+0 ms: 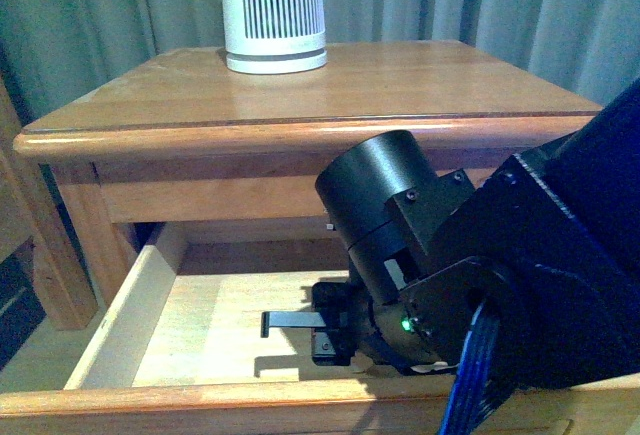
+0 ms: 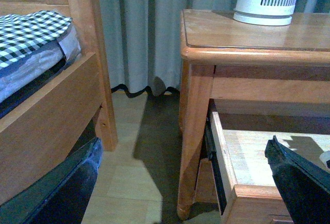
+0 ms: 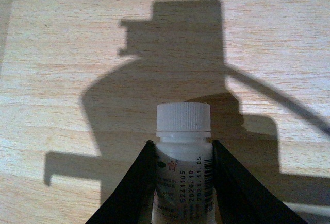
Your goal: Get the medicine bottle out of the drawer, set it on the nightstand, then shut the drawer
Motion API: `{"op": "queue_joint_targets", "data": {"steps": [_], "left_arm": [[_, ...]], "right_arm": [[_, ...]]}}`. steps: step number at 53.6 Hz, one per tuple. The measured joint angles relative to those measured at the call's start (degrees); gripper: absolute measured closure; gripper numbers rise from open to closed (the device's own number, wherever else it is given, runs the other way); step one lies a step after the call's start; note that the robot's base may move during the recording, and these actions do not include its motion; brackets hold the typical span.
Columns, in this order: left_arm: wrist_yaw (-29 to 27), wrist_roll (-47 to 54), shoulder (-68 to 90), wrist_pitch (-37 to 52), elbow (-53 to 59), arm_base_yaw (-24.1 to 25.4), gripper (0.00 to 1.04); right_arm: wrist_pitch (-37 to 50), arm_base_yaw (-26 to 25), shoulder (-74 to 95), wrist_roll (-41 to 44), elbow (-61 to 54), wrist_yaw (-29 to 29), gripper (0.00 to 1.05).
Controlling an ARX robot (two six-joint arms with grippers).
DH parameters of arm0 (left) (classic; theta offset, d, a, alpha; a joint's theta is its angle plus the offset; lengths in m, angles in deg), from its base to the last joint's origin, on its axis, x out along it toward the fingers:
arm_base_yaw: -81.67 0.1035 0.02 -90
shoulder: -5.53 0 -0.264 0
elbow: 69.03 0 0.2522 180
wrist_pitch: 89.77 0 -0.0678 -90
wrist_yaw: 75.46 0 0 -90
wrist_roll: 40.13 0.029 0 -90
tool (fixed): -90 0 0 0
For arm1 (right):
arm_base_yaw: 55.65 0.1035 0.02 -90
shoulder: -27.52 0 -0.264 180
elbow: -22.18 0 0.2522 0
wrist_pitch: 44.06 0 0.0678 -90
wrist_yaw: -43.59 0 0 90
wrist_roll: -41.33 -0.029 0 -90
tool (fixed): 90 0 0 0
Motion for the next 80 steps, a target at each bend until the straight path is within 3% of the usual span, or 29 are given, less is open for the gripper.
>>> {"op": "queue_joint_targets", "data": {"steps": [29,42,54,76,80], "left_arm": [[0.00,0.00,0.00,0.00,0.00,0.00,0.07],[0.00,0.00,0.00,0.00,0.00,0.00,0.07],[0.00,0.00,0.00,0.00,0.00,0.00,0.07],[0.00,0.00,0.00,0.00,0.00,0.00,0.07],[0.00,0.00,0.00,0.00,0.00,0.00,0.07]], "right_arm": [[-1.95,1.53,-20.04,0.04,-4.63,6.93,0.77],[2.05,1.22,-28.15,14.27,3.72,4.94,0.77],[4.44,-4.17,-22.53,24.55,14.21,2.84,0.77],[1.14,-10.05,-4.57,32.68,25.05,0.70,0.77],[0.70,-10.10,-3.69,33.33,25.55,0.55,0.65]]}}
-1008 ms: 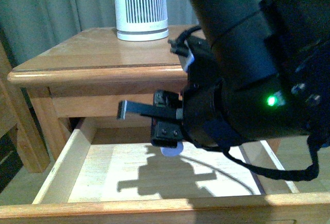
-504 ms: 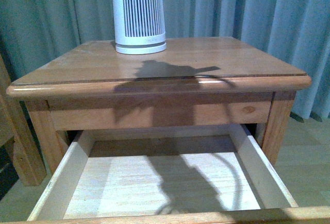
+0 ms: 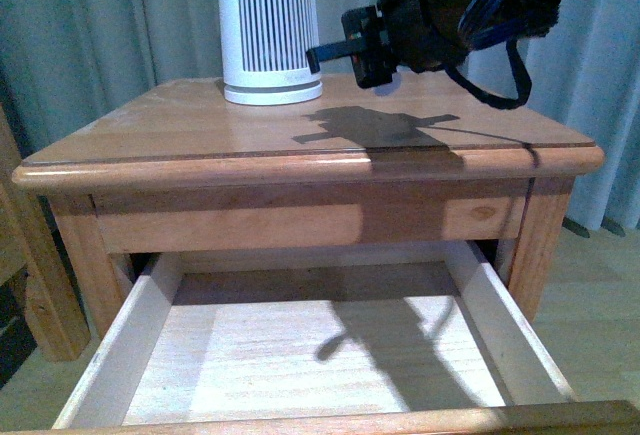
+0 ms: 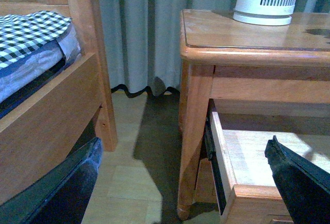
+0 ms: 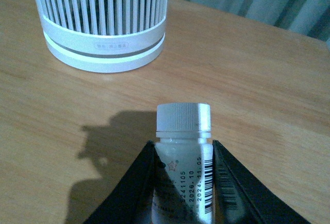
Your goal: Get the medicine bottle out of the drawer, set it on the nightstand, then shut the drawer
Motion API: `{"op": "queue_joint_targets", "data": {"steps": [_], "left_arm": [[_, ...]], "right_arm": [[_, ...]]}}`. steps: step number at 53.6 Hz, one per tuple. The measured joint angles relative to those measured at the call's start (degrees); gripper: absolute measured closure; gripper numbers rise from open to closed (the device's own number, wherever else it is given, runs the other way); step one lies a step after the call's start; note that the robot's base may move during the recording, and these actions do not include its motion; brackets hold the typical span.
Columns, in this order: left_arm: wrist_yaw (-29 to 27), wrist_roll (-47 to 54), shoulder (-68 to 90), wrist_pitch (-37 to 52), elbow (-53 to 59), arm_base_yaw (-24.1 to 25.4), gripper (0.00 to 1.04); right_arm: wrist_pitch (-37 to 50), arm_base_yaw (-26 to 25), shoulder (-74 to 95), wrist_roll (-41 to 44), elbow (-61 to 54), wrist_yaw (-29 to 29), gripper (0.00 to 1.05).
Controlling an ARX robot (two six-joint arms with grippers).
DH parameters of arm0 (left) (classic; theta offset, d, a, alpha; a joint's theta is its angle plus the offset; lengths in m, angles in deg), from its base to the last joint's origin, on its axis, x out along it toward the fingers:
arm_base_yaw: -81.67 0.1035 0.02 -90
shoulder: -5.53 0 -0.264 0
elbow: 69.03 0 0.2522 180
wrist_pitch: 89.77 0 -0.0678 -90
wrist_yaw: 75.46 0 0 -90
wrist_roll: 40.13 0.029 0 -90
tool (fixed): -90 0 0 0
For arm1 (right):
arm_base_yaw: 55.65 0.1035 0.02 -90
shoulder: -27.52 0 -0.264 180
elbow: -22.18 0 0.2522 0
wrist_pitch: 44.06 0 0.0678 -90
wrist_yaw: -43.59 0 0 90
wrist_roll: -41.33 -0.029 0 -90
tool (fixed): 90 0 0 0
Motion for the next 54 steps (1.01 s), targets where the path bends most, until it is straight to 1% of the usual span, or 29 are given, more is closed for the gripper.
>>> {"op": "queue_joint_targets", "data": {"steps": [4,11,16,18,19,22,25,29,30,33,34,37,41,43,46,54], "left_arm": [[0.00,0.00,0.00,0.00,0.00,0.00,0.07],[0.00,0.00,0.00,0.00,0.00,0.00,0.07],[0.00,0.00,0.00,0.00,0.00,0.00,0.07],[0.00,0.00,0.00,0.00,0.00,0.00,0.07],[0.00,0.00,0.00,0.00,0.00,0.00,0.07],[0.00,0.00,0.00,0.00,0.00,0.00,0.07],[0.00,0.00,0.00,0.00,0.00,0.00,0.07],[0.00,0.00,0.00,0.00,0.00,0.00,0.07],[0.00,0.00,0.00,0.00,0.00,0.00,0.07],[0.00,0.00,0.00,0.00,0.00,0.00,0.07],[0.00,0.00,0.00,0.00,0.00,0.00,0.07],[0.00,0.00,0.00,0.00,0.00,0.00,0.07],[0.00,0.00,0.00,0.00,0.00,0.00,0.07],[0.00,0.00,0.00,0.00,0.00,0.00,0.07],[0.00,0.00,0.00,0.00,0.00,0.00,0.07],[0.00,0.00,0.00,0.00,0.00,0.00,0.07]], "right_arm": [[-0.09,0.07,0.00,-0.02,0.22,0.24,0.55],[1.49,0.33,-2.14,-0.24,-0.35,1.36,0.33],[3.21,0.28,-9.73,-2.19,-5.88,3.39,0.11],[2.95,0.11,-13.11,-3.89,-8.31,4.72,0.06],[2.60,-0.04,-14.93,-4.90,-9.57,5.40,0.05],[1.33,-0.72,-21.38,-8.41,-14.49,7.61,0.08],[0.63,-1.62,-27.89,-11.47,-20.31,8.94,0.19],[-1.01,-2.91,-38.27,-15.04,-30.99,10.58,0.38],[-1.29,-2.93,-39.17,-15.17,-32.00,10.67,0.39],[-3.15,-3.02,-44.59,-17.27,-38.01,11.74,0.50],[-3.48,-2.99,-45.42,-17.42,-38.97,11.87,0.51],[-5.20,-2.73,-50.12,-18.64,-44.50,11.61,0.62],[-7.67,-1.22,-56.46,-20.65,-52.46,10.62,0.79],[-8.59,-0.13,-59.08,-21.62,-56.28,10.25,0.90],[-8.92,1.29,-60.70,-22.77,-60.17,8.96,1.02],[-6.56,5.62,-60.59,-24.35,-68.13,5.62,1.02]]}}
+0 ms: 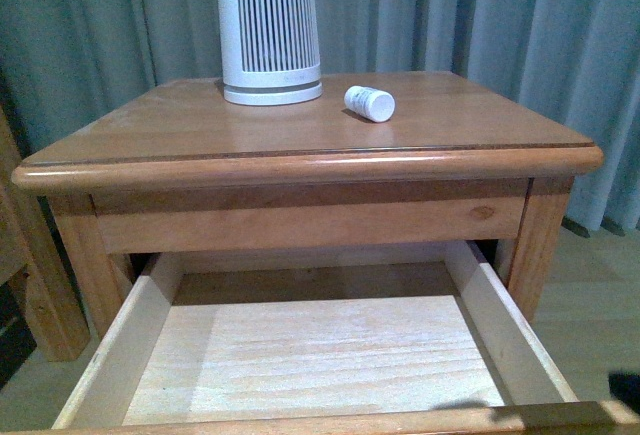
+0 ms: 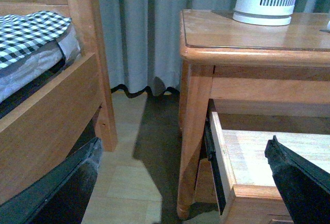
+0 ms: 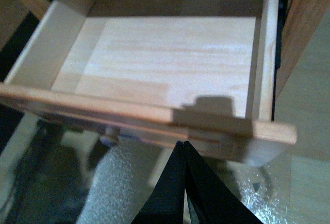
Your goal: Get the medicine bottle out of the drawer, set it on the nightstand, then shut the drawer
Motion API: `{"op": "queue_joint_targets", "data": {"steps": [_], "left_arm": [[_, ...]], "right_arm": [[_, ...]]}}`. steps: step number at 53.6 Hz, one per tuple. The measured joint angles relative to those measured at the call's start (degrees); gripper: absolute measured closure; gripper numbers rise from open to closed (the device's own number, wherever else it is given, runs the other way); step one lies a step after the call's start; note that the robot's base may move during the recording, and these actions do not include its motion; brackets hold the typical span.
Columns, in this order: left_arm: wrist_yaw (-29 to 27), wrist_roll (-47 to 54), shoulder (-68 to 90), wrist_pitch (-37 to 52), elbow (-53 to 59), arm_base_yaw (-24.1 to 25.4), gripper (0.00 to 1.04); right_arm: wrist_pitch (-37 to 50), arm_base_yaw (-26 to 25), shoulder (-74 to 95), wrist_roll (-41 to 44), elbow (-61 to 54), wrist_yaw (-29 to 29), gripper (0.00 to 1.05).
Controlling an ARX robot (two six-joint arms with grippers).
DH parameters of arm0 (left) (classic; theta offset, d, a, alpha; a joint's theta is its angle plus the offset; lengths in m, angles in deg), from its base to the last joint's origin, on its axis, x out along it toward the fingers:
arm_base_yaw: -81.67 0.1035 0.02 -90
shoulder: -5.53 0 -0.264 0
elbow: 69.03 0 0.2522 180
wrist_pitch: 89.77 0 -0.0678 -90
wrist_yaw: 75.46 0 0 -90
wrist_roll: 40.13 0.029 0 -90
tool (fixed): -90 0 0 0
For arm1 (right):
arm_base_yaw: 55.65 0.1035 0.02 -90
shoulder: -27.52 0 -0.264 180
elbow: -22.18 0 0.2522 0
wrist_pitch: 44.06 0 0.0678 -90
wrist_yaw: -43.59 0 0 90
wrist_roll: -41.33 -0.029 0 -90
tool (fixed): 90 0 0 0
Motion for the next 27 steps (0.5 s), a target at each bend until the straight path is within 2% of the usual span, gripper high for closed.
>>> {"op": "queue_joint_targets", "data": {"steps": [5,10,21,27], "left_arm": [[0.00,0.00,0.00,0.00,0.00,0.00,0.07],[0.00,0.00,0.00,0.00,0.00,0.00,0.07],[0.00,0.00,0.00,0.00,0.00,0.00,0.07],[0.00,0.00,0.00,0.00,0.00,0.00,0.07]], "right_arm": [[4.28,2.29,3.48,-0.87,-3.89,-1.40,1.02],[12.31,2.71,10.95,-0.85,-6.62,-2.49,1.02],[35.52,-0.85,35.21,4.74,-3.37,-2.62,1.02],[41.16,-2.27,45.31,7.43,0.70,-1.81,1.02]]}}
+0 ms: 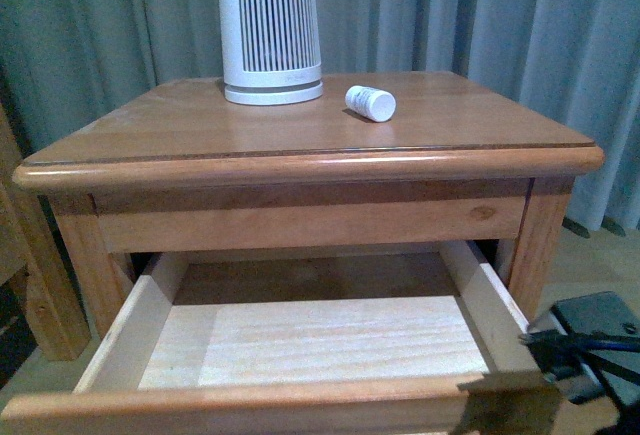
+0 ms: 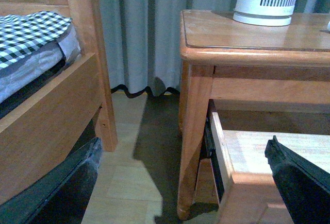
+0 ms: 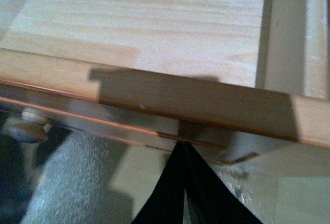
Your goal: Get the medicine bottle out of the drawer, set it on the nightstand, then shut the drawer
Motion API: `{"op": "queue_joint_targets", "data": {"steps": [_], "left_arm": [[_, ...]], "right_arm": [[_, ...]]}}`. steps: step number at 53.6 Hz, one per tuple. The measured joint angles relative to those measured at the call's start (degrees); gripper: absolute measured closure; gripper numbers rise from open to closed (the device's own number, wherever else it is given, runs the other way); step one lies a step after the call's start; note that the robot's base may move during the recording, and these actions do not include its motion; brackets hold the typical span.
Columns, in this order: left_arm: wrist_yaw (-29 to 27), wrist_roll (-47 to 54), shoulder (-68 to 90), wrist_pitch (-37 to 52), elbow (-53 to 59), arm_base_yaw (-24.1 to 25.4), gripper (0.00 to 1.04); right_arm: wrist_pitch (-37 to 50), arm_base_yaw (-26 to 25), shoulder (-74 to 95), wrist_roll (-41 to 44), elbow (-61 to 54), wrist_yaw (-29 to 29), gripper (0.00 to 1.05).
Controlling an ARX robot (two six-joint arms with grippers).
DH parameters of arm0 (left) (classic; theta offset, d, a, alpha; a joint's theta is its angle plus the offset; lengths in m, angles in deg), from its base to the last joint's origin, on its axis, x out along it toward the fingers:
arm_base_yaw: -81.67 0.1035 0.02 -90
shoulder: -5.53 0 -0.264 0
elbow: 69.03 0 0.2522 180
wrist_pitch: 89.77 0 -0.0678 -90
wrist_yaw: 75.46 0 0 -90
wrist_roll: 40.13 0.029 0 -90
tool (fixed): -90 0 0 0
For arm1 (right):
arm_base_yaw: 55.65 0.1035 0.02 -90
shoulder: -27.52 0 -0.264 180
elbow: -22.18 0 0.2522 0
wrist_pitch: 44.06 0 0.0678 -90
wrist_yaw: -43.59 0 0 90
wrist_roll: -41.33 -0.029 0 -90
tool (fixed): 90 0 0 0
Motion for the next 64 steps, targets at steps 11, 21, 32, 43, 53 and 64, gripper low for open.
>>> {"op": "queue_joint_targets", "data": {"steps": [11,21,32,43,53,64], "left_arm": [[0.00,0.00,0.00,0.00,0.00,0.00,0.07],[0.00,0.00,0.00,0.00,0.00,0.00,0.07],[0.00,0.00,0.00,0.00,0.00,0.00,0.07],[0.00,0.00,0.00,0.00,0.00,0.00,0.07],[0.00,0.00,0.00,0.00,0.00,0.00,0.07],[0.00,0.00,0.00,0.00,0.00,0.00,0.07]], "right_arm": [[1.51,-2.82,11.28,4.85,10.03,0.68,1.02],[-1.60,-5.01,16.90,10.78,20.92,2.19,1.02],[-4.57,-7.72,19.87,15.12,29.66,2.64,1.02],[-5.62,-8.52,21.09,16.04,30.77,3.23,1.02],[-3.82,-7.98,19.34,14.64,27.10,3.96,1.02],[-3.32,-5.53,8.94,7.74,17.03,7.89,1.02]]}}
